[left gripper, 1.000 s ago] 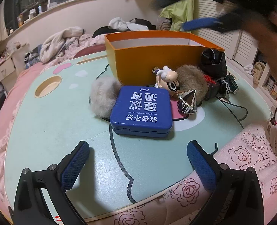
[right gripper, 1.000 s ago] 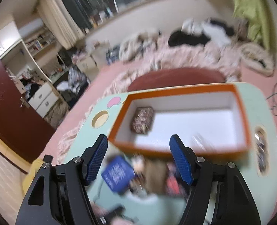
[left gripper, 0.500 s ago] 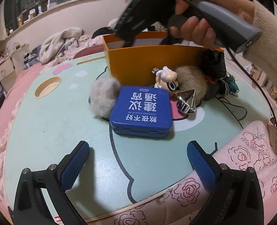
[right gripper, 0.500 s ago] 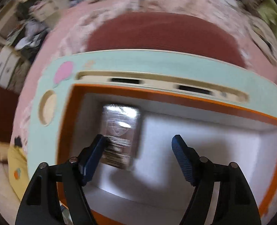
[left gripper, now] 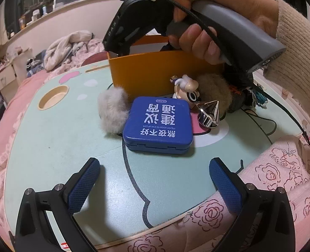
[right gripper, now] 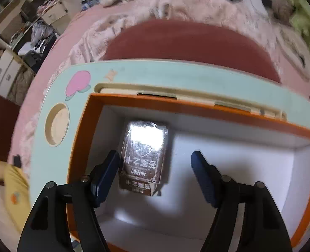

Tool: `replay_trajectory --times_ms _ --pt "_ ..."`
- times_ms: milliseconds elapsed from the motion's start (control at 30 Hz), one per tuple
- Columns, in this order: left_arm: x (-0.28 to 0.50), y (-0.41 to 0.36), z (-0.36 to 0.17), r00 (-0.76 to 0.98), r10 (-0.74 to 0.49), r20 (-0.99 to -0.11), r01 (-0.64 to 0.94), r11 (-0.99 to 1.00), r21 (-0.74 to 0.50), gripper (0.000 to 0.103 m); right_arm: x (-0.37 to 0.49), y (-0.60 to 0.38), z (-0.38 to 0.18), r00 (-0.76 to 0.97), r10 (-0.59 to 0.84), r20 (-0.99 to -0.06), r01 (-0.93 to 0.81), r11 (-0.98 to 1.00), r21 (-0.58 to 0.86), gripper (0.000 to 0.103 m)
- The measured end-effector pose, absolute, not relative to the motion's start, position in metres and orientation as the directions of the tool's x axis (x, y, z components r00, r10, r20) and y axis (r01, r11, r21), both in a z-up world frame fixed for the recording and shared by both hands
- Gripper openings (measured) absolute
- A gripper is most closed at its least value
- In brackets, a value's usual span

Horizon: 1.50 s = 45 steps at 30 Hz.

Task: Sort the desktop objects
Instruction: 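Grasp the brown heart-printed card box in the orange box with the right gripper, set it on the table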

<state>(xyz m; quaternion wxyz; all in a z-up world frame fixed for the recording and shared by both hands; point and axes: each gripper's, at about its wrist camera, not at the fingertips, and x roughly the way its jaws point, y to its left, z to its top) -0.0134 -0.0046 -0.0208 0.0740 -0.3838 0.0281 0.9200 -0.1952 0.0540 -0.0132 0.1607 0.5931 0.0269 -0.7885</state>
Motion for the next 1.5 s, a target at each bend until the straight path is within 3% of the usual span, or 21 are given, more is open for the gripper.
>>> replay_trajectory --times_ms 33,100,133,267,400,567,767,967,1000,1100,1233,1367,1433,1500 --pt "-0.014 -0.005 -0.021 -0.694 0.114 -0.711 -0.158 -0.987 -0.005 0.103 -0.196 0.057 -0.012 -0.239 -0.226 -0.944 0.273 -0.949 0.158 0.04" --pt "-0.011 -0.005 -0.02 -0.695 0.112 -0.71 -0.157 -0.988 -0.003 0.103 -0.193 0.058 -0.011 -0.303 -0.075 -0.95 0.26 -0.966 -0.007 0.042" --pt "-0.011 -0.004 -0.02 -0.696 0.112 -0.71 -0.157 -0.988 -0.003 0.103 -0.192 0.06 -0.013 -0.322 -0.069 -0.944 0.263 -0.964 -0.02 0.042" --pt "-0.013 -0.004 -0.02 -0.696 0.113 -0.709 -0.157 -0.988 -0.003 0.103 -0.189 0.082 -0.003 -0.354 -0.183 -0.917 0.246 -0.964 0.098 0.041" --pt "-0.011 -0.004 -0.02 -0.695 0.113 -0.71 -0.158 -0.988 -0.002 0.103 -0.161 0.1 0.04 -0.513 -0.305 -0.802 0.258 -0.946 0.194 0.041" --pt "-0.011 -0.004 -0.02 -0.695 0.112 -0.71 -0.157 -0.988 -0.002 0.103 -0.077 0.128 0.082 -0.532 -0.498 -0.685 0.409 -0.859 0.307 0.042" --pt "-0.011 -0.005 -0.02 -0.695 0.113 -0.71 -0.158 -0.987 -0.002 0.103 -0.009 0.162 0.045 -0.406 -0.518 -0.753 0.471 -0.825 0.314 0.042" --pt "-0.011 -0.004 -0.02 -0.695 0.113 -0.71 -0.158 -0.987 -0.002 0.103 0.007 0.15 -0.012 -0.388 -0.356 -0.85 0.461 -0.874 0.156 0.043" --pt "-0.012 -0.005 -0.02 -0.696 0.112 -0.709 -0.158 -0.987 -0.001 0.103 0.008 0.147 -0.017 -0.413 -0.344 -0.843 0.455 -0.88 0.137 0.044" --pt "-0.011 -0.004 -0.02 -0.695 0.113 -0.71 -0.158 -0.987 -0.002 0.103 0.017 0.138 -0.017 -0.531 -0.378 -0.758 0.468 -0.877 0.109 0.076" --pt "-0.011 -0.004 -0.02 -0.695 0.113 -0.71 -0.159 -0.987 -0.002 0.103 0.036 0.147 -0.009 -0.614 -0.346 -0.709 0.463 -0.886 0.032 0.078" --pt "-0.011 -0.004 -0.02 -0.694 0.112 -0.711 -0.159 -0.987 0.0 0.103 0.055 0.161 -0.021 -0.622 -0.292 -0.727 0.455 -0.89 -0.031 0.082" --pt "-0.005 -0.006 -0.021 -0.697 0.11 -0.708 -0.157 -0.988 0.001 0.103 0.061 0.173 -0.028 -0.651 -0.329 -0.685 0.434 -0.901 0.02 0.093" --pt "-0.007 -0.009 -0.021 -0.698 0.106 -0.708 -0.152 -0.988 0.002 0.103 0.057 0.175 -0.028 -0.661 -0.322 -0.677 0.427 -0.904 0.013 0.097"
